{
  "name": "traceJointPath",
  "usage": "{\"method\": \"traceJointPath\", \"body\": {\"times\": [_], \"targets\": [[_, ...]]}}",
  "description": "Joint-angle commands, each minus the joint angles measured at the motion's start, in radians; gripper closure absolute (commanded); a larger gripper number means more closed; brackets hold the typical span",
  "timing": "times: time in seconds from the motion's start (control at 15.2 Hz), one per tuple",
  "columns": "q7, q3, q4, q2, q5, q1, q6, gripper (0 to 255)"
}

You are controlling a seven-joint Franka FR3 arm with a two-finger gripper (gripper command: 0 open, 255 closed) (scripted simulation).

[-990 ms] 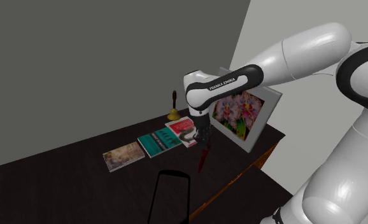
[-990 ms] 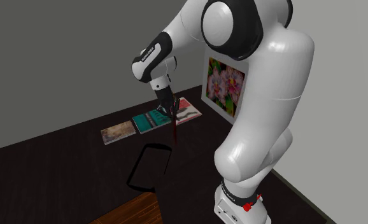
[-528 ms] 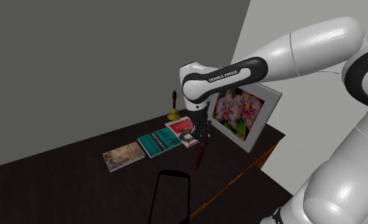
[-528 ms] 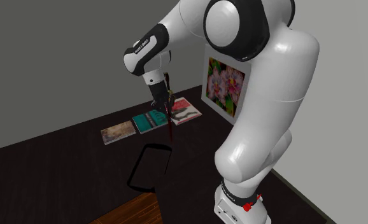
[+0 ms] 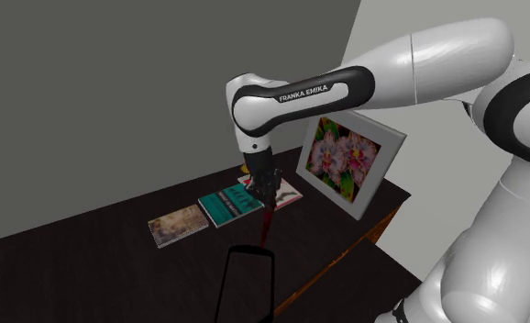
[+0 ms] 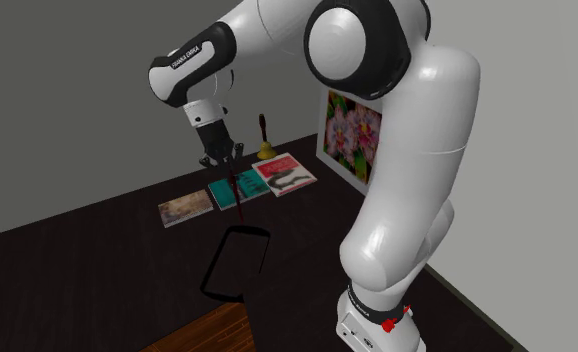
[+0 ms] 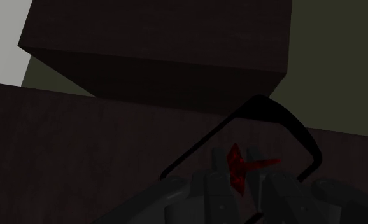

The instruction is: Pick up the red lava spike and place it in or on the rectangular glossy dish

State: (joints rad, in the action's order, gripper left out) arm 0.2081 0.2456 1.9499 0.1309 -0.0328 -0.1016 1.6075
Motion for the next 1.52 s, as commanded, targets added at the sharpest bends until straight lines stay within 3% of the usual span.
{"method": "traceJointPath", "body": {"times": [0.0, 0.07, 1.45], "targets": [[0.04, 0.017, -0.065, 0.032, -0.008, -0.021, -0.033, 255], [0.066, 0.028, -0.109, 0.052, -0.013, -0.036, -0.055, 255], [0.07, 0.02, 0.022, 0.177, 0.017, -0.046, 0.197, 255]]}}
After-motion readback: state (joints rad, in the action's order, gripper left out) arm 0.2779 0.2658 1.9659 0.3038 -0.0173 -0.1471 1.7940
